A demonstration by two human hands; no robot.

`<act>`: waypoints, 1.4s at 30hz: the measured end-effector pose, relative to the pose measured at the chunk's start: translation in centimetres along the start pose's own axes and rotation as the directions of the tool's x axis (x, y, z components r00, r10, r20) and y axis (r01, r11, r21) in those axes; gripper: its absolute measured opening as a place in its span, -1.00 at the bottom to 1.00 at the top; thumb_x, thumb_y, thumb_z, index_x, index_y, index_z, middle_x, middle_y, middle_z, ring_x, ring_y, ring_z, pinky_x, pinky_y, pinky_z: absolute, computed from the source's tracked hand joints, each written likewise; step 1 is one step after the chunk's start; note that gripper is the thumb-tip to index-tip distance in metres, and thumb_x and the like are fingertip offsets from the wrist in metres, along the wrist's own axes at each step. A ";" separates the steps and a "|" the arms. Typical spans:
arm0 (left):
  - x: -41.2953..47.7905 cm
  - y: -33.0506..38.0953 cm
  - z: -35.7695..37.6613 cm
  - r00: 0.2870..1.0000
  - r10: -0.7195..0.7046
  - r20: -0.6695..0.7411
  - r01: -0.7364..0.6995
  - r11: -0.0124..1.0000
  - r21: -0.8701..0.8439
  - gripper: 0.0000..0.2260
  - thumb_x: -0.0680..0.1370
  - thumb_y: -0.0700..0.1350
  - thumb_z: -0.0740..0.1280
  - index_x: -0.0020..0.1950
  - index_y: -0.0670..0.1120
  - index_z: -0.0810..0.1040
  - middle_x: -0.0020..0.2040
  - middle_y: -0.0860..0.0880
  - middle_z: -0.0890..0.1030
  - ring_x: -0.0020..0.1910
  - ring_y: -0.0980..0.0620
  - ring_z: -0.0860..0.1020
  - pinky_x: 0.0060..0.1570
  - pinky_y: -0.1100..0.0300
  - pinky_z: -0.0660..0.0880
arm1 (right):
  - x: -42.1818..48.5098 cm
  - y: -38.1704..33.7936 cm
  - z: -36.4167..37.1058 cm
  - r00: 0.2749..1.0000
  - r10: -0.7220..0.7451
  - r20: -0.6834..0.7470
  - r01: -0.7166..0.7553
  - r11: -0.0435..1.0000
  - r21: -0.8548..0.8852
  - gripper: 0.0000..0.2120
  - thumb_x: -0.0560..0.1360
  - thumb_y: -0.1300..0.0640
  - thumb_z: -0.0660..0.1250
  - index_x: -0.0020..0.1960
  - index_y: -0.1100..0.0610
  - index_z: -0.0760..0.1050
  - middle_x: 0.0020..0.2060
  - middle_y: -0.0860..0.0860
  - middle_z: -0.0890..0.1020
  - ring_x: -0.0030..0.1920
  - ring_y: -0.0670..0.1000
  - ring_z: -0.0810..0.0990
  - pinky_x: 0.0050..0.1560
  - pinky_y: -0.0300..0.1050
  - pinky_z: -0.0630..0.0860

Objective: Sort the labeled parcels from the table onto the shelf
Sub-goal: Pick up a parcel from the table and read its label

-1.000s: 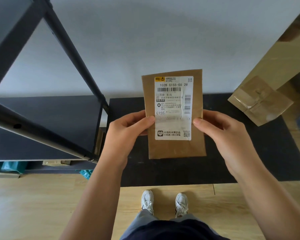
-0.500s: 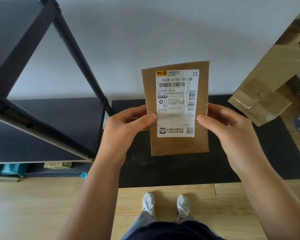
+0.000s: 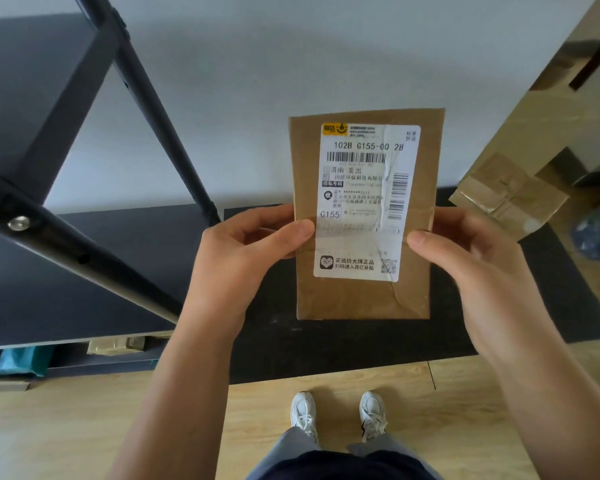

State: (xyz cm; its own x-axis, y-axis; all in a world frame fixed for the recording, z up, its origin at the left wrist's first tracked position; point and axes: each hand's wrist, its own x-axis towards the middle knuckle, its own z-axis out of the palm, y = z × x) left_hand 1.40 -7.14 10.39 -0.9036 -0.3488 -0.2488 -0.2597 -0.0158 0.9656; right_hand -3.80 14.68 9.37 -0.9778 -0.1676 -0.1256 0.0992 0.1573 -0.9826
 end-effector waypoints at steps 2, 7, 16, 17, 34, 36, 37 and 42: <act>-0.2 0.8 -0.2 0.999 0.043 0.003 -0.043 0.999 0.006 -0.63 0.27 0.11 0.45 0.01 -0.02 0.69 -0.11 0.06 0.76 -0.07 0.10 0.72 -0.05 0.21 0.63 | -0.1 -0.7 0.0 1.000 -0.012 0.000 0.012 1.000 0.019 -0.46 0.20 -0.11 0.43 0.14 0.06 0.58 -0.03 -0.05 0.73 0.04 -0.06 0.70 0.09 -0.04 0.56; -0.8 2.3 -0.4 0.993 0.118 -0.028 -0.119 0.993 -0.013 -0.58 0.21 0.14 0.45 -0.02 -0.03 0.69 -0.13 0.05 0.76 -0.09 0.10 0.73 -0.06 0.23 0.65 | -0.2 -2.0 -0.5 0.994 -0.092 0.062 0.089 0.995 0.041 -0.51 0.29 -0.13 0.49 0.18 0.00 0.58 0.02 -0.01 0.71 0.09 0.00 0.68 0.15 0.09 0.56; -2.2 4.2 -0.1 0.976 0.215 -0.022 -0.216 0.975 -0.044 -0.64 0.22 0.10 0.46 -0.05 -0.02 0.70 -0.16 0.06 0.77 -0.12 0.10 0.74 -0.13 0.32 0.62 | -0.7 -3.6 -1.7 0.975 -0.222 0.030 0.220 0.973 0.074 -0.49 0.25 -0.31 0.47 0.10 -0.07 0.63 0.02 0.10 0.70 0.08 0.15 0.68 0.15 0.24 0.54; -2.3 4.3 0.0 0.975 0.221 -0.023 -0.222 0.974 -0.045 -0.64 0.22 0.10 0.46 -0.05 -0.02 0.70 -0.16 0.06 0.77 -0.12 0.10 0.74 -0.13 0.32 0.62 | -0.6 -3.8 -1.8 0.973 -0.229 0.030 0.226 0.971 0.075 -0.50 0.26 -0.30 0.47 0.10 -0.06 0.63 0.01 0.10 0.70 0.08 0.15 0.68 0.15 0.25 0.54; -1.8 3.9 0.7 0.980 0.194 -0.045 -0.196 0.980 -0.045 -0.66 0.27 0.07 0.45 -0.02 -0.03 0.70 -0.16 0.07 0.76 -0.13 0.12 0.73 -0.14 0.32 0.62 | 0.1 -3.5 -2.0 0.978 -0.203 0.040 0.202 0.979 0.025 -0.49 0.30 -0.24 0.46 0.16 -0.01 0.60 0.01 0.05 0.71 0.06 0.07 0.69 0.11 0.13 0.57; -1.4 3.1 0.8 0.988 0.139 -0.061 -0.141 0.990 -0.028 -0.68 0.31 0.06 0.45 0.00 -0.03 0.70 -0.16 0.09 0.76 -0.14 0.14 0.73 -0.14 0.30 0.64 | 0.2 -2.9 -1.6 0.985 -0.164 0.048 0.165 0.986 -0.014 -0.55 0.35 -0.18 0.45 0.18 -0.02 0.58 0.00 -0.02 0.72 0.04 -0.02 0.69 0.08 0.00 0.56; -1.2 2.5 0.8 0.992 0.104 -0.067 -0.106 0.994 -0.015 -0.71 0.35 0.05 0.46 0.02 -0.02 0.70 -0.15 0.10 0.76 -0.13 0.14 0.73 -0.13 0.26 0.65 | 0.2 -2.5 -1.3 0.989 -0.141 0.053 0.143 0.989 -0.030 -0.56 0.38 -0.16 0.46 0.19 -0.01 0.58 0.00 -0.05 0.72 0.04 -0.06 0.69 0.06 -0.06 0.55; -0.9 -0.4 0.6 0.995 -0.007 -0.095 0.013 0.998 0.065 -0.73 0.46 0.02 0.45 0.14 -0.01 0.66 -0.08 0.08 0.76 -0.09 0.14 0.72 -0.05 0.19 0.66 | -0.1 -0.2 0.3 0.999 -0.024 0.042 0.027 0.997 -0.077 -0.47 0.31 -0.18 0.37 0.24 -0.05 0.54 0.01 -0.13 0.70 0.02 -0.20 0.66 -0.05 -0.24 0.51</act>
State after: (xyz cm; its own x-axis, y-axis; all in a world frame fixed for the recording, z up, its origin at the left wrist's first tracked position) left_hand 2.13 -6.20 10.18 -0.8654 -0.4362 -0.2467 -0.2927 0.0404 0.9554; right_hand -3.64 14.34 9.51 -0.9714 -0.2119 -0.1075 0.0581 0.2267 -0.9722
